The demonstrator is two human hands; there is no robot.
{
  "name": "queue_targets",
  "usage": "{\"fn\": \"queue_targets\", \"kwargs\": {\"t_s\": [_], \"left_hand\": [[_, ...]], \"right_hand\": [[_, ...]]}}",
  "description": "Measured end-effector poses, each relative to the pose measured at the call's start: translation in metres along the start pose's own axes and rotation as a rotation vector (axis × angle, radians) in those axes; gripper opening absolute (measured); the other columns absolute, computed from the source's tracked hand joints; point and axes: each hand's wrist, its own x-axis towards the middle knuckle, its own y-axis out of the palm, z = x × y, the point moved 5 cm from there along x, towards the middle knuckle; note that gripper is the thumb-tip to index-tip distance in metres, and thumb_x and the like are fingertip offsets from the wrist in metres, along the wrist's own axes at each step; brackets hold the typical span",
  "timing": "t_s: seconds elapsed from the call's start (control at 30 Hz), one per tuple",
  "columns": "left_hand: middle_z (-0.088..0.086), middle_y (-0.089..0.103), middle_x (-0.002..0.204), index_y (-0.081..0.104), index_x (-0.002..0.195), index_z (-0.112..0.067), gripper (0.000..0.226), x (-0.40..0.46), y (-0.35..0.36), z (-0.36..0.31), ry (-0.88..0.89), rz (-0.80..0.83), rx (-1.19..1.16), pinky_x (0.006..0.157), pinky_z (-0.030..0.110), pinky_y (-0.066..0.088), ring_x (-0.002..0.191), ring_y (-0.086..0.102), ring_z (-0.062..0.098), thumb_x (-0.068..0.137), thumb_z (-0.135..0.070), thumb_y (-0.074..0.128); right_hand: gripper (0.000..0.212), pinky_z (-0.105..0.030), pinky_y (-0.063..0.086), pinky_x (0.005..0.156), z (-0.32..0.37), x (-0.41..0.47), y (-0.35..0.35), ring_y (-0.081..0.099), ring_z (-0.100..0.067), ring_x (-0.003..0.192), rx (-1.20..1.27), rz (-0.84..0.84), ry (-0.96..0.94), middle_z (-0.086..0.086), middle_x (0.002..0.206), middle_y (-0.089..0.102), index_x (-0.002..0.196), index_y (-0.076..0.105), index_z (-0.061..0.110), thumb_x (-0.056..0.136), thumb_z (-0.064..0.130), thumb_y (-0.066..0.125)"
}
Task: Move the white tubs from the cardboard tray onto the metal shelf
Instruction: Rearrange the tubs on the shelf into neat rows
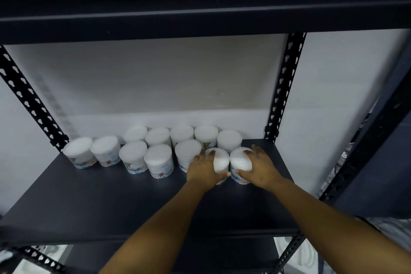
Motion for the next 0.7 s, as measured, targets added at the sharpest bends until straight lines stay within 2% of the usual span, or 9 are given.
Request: {"fn": "queue_targets", "kwargs": {"t_s": [0.13,0.33,0.5,0.7], "left_hand": [[0.011,0.023,0.153,0.027,0.145,-0.022,0.08,-0.015,-0.003,-0.001,0.045,-0.132,0.133,0.104,0.041,0.032,0.13,0.032,0.03,0.081,-0.063,0.05],[0.006,0.024,0.155,0.029,0.145,-0.018,0.057,-0.019,0.002,0.002,0.111,-0.117,0.05,0.114,0.036,0.02,0.141,0.022,0.024,0.095,-0.038,0.046],[0.006,0.025,0.155,0.032,0.145,-0.019,0.056,-0.013,0.001,0.004,0.129,-0.102,0.011,0.116,0.035,0.02,0.141,0.023,0.023,0.095,-0.036,0.048],[0.007,0.026,0.154,0.034,0.144,-0.018,0.056,-0.011,0.001,0.004,0.137,-0.108,-0.012,0.116,0.036,0.018,0.142,0.021,0.024,0.093,-0.036,0.05]], "right_hand": [[0.07,-0.035,0.016,0.116,0.002,-0.006,0.006,0.02,-0.025,0.141,-0.079,-0.053,-0.113,-0.01,0.153,0.024,0.14,0.038,0.016,0.083,0.049,0.06],[0.055,-0.032,0.021,0.114,0.0,-0.006,0.008,0.032,-0.024,0.136,-0.083,-0.059,-0.144,-0.009,0.147,0.037,0.137,0.044,0.013,0.089,0.037,0.058],[0.055,-0.031,0.021,0.113,-0.004,-0.002,0.005,0.033,-0.026,0.135,-0.039,-0.058,-0.163,-0.012,0.145,0.04,0.135,0.047,0.01,0.087,0.031,0.062],[0.058,-0.03,0.018,0.114,-0.005,0.0,0.009,0.033,-0.025,0.136,-0.048,-0.061,-0.163,-0.01,0.147,0.039,0.138,0.043,0.011,0.087,0.034,0.06]]}}
